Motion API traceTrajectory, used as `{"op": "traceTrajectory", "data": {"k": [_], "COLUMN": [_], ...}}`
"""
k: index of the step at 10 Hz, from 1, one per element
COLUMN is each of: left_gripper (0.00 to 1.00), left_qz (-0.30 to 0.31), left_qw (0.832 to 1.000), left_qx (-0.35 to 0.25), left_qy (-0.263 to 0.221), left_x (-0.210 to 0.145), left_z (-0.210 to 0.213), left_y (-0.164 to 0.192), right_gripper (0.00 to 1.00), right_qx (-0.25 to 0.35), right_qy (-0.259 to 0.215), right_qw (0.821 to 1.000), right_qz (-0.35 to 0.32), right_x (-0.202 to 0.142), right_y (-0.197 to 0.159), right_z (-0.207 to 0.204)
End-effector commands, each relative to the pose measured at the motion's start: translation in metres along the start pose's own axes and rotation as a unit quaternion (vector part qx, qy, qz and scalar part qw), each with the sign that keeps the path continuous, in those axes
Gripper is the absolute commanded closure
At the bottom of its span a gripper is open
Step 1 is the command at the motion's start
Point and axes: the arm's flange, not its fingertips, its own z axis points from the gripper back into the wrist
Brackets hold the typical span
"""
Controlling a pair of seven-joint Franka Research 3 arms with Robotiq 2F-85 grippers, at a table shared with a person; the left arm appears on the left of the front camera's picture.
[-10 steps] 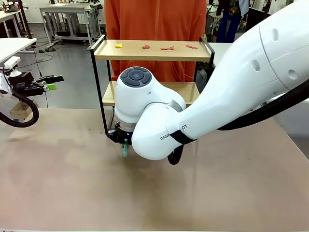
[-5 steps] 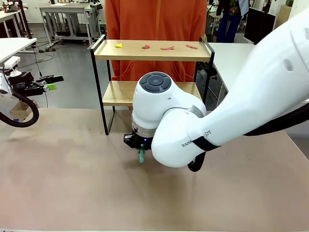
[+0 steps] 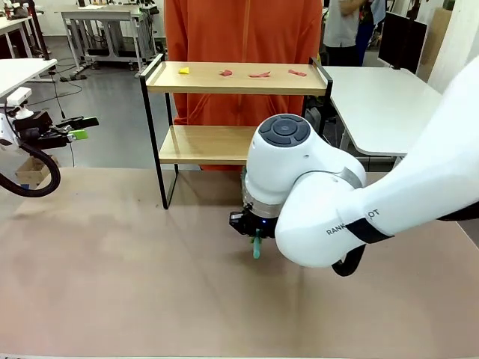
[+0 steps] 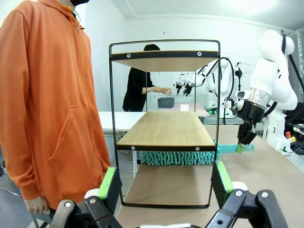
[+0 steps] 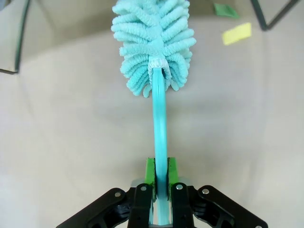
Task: Clean the shelf.
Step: Clean the specific section of the Shelf indicated by the human with the Duster.
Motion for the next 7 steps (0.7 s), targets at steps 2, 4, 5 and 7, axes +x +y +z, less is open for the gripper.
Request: {"op": "traceTrajectory", "data": {"k": [2, 4, 5, 7], "left_gripper": [0.0, 0.0, 0.0, 0.0], "left_qz": [-0.006, -0.006, -0.006, -0.006], "left_qw": [1.0, 1.0, 1.0, 1.0], "left_qx": [-0.004, -0.004, -0.004, -0.004], "left_qy": [0.003, 0.003, 0.003, 0.003], "left_x": [0.003, 0.003, 0.003, 0.003], "left_z": [0.0, 0.0, 0.0, 0.0], "left_y": [-0.001, -0.001, -0.001, -0.001], "right_gripper": [0.87, 0.87, 0.87, 0.87], "right_qx": [-0.045, -0.078, -0.094, -0.132], "right_qy": [0.03, 0.043, 0.045, 0.026], "right_qw": [0.999, 0.996, 0.994, 0.99], "right_qz": [0.002, -0.008, -0.015, -0.038], "right_x": [-0.004, -0.007, -0.007, -0.007], "right_y": [-0.036, -0.066, -0.08, -0.103], "right_z": [0.016, 0.022, 0.026, 0.038]}}
